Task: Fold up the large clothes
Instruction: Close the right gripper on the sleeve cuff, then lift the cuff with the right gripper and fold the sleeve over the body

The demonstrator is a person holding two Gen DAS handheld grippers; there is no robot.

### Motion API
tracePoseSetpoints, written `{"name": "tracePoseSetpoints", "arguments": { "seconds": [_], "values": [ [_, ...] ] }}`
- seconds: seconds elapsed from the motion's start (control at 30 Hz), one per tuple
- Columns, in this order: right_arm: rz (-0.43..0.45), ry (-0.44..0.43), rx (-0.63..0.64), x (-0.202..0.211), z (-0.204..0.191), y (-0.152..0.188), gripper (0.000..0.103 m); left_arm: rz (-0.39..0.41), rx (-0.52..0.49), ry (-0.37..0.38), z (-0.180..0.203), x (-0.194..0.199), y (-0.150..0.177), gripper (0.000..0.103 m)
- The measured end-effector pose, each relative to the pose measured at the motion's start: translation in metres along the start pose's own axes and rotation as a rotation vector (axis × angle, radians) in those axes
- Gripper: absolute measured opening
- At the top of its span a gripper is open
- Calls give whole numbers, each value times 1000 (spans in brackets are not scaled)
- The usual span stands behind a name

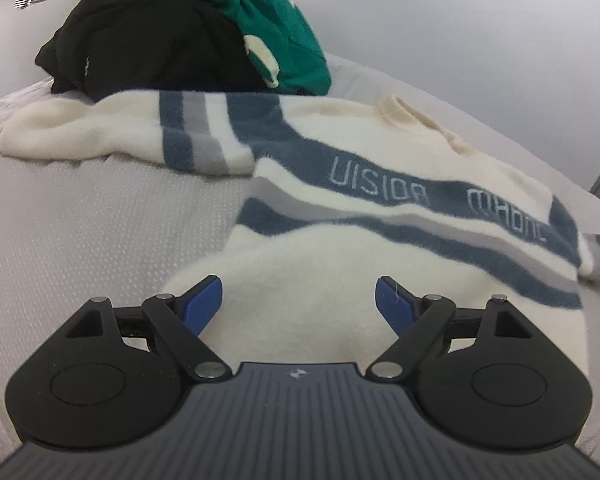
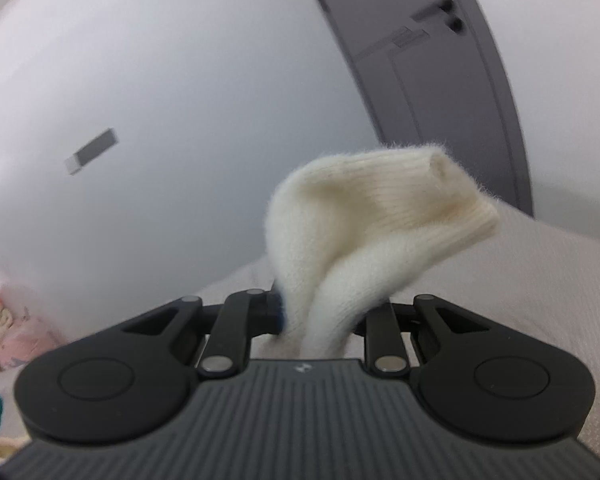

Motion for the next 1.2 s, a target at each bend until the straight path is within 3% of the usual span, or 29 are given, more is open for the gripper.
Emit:
{"name": "tracePoseSetpoints", "arguments": {
  "seconds": [0.3,0.5,0.6,0.93,1.07,1.2],
  "values": [
    [106,-187,235,85,-141,-6,22,69,-42,29,-19,20,-28,87],
    [164,-338,465,163,-245,23,23,112,11,99,-36,32,-32,87],
    [163,-416,514,196,-287,47,23,136,60,121,-51,39,-35,87],
    [89,-636,692,271,-375,171,23,125,243,175,-117,55,-25,87],
    [31,-696,795,295,-391,232,23,121,311,203,-129,52,-27,87],
    [-62,-723,903,308,-392,294,24,119,313,202,-130,48,-26,87]
  ]
}}
Point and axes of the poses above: each gripper's, at about its wrist camera, not at the fingertips, and x roughly against the way its jaws point, z to its right, y to its underside, the point moved 5 cm from there along -x, roughly the way its jaws point
